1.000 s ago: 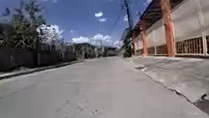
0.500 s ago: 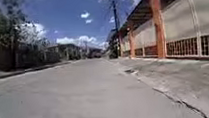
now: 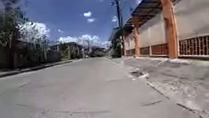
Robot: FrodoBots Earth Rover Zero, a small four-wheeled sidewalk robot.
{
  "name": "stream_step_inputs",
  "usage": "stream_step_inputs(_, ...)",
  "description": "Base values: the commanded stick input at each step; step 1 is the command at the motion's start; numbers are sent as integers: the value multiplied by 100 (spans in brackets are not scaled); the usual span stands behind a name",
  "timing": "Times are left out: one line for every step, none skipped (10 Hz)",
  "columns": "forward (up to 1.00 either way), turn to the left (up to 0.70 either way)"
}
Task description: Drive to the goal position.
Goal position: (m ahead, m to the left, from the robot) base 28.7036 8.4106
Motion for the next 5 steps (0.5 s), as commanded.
stream_step_inputs(100,0)
stream_step_inputs(100,0)
stream_step_inputs(100,0)
stream_step_inputs(100,0)
stream_step_inputs(100,0)
